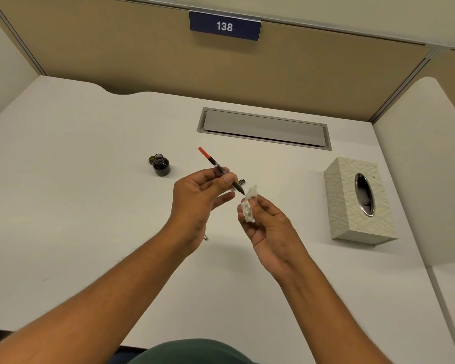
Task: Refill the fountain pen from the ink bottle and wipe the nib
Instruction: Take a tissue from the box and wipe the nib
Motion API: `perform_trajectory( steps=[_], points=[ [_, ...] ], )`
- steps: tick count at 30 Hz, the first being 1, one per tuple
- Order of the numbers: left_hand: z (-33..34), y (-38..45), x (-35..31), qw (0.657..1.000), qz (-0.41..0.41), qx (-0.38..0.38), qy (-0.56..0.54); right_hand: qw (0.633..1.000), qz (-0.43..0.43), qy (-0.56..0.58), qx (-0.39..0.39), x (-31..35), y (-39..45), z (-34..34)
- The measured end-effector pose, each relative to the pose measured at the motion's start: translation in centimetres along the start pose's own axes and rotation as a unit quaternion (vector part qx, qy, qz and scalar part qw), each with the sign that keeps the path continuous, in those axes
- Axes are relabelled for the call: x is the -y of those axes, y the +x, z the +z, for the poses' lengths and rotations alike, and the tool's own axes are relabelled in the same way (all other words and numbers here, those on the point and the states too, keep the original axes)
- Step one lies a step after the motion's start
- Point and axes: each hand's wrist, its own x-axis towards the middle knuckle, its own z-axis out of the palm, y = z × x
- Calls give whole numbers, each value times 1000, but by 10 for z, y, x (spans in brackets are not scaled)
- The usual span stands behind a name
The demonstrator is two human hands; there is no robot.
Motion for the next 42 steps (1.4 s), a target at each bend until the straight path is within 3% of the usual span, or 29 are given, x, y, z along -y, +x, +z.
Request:
perform_trajectory(
  steps=[5, 18, 23, 30, 42],
  points=[
    [0, -2, 1, 1000, 5, 17, -5, 999, -4, -17, -30, -3, 3, -1],
    [5, -5, 11, 1000, 2, -10, 17, 994, 15, 96, 47, 7, -3, 0],
    [4, -7, 10, 1000, 12, 3, 27, 1000, -7, 0, 22, 7, -3, 3],
    [8, -7, 9, 1000, 15, -5, 27, 999, -47, -8, -10, 5, -3, 1],
    [-2, -3, 0, 999, 5, 35, 5, 995, 48, 85, -1, 0, 4, 2]
  ],
)
